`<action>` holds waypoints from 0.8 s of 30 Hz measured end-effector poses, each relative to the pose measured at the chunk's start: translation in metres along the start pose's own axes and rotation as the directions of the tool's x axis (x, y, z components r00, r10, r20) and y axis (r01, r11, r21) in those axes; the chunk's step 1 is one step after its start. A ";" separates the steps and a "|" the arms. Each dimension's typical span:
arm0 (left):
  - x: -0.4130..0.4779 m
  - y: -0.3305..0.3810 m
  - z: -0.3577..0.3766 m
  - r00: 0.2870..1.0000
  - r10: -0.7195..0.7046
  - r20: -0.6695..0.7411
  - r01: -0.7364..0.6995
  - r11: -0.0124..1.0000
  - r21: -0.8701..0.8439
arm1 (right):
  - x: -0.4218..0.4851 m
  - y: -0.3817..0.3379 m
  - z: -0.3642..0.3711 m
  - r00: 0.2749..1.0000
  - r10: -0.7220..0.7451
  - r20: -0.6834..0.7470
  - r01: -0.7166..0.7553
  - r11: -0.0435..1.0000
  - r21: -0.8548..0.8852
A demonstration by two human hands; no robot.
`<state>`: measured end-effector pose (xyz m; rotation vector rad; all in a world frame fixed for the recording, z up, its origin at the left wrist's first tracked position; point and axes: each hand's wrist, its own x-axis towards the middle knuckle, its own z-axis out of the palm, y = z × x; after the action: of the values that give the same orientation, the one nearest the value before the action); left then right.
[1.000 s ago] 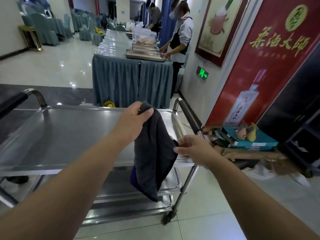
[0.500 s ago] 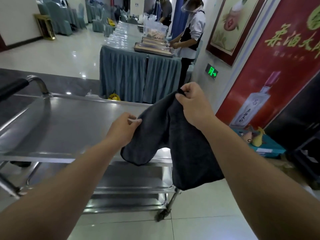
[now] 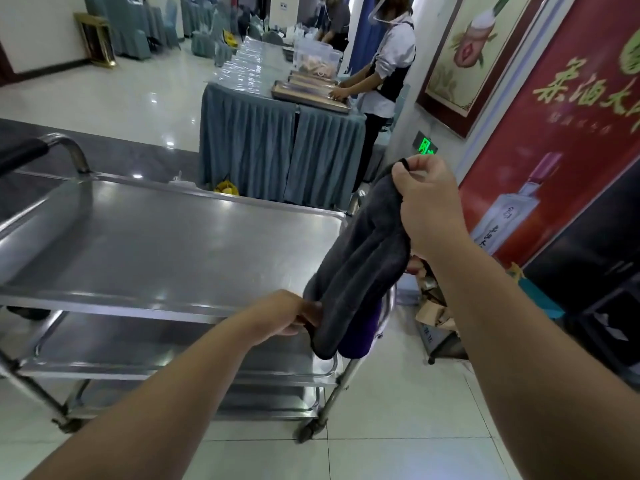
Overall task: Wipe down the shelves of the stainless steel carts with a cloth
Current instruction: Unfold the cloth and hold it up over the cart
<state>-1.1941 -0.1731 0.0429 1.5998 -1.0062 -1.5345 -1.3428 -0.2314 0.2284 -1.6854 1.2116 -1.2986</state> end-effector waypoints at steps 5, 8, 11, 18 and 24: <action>0.002 -0.005 0.025 0.998 -0.026 0.058 0.027 1.000 -0.013 | -0.004 0.005 -0.017 1.000 0.024 -0.017 -0.021 0.990 0.138; 0.014 -0.003 0.035 0.995 -0.023 -0.093 0.009 0.989 -0.146 | -0.005 0.007 -0.027 1.000 0.013 -0.008 -0.011 0.981 0.192; 0.027 0.000 0.039 0.976 0.074 -0.207 -0.116 0.973 -0.200 | -0.007 0.012 -0.038 1.000 0.016 0.016 -0.019 0.973 0.230; 0.037 0.000 0.036 0.921 0.218 -0.322 -0.299 0.926 -0.229 | -0.001 0.050 -0.061 0.994 0.056 -0.098 -0.057 0.998 -0.006; 0.041 -0.010 -0.001 0.829 0.270 -0.490 -0.188 0.959 0.210 | -0.001 0.106 -0.073 0.998 0.033 -0.058 -0.050 0.952 -0.303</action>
<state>-1.1919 -0.2049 0.0154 1.7871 -0.9772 -0.8086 -1.4409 -0.2640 0.1523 -1.8362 1.5343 -1.1824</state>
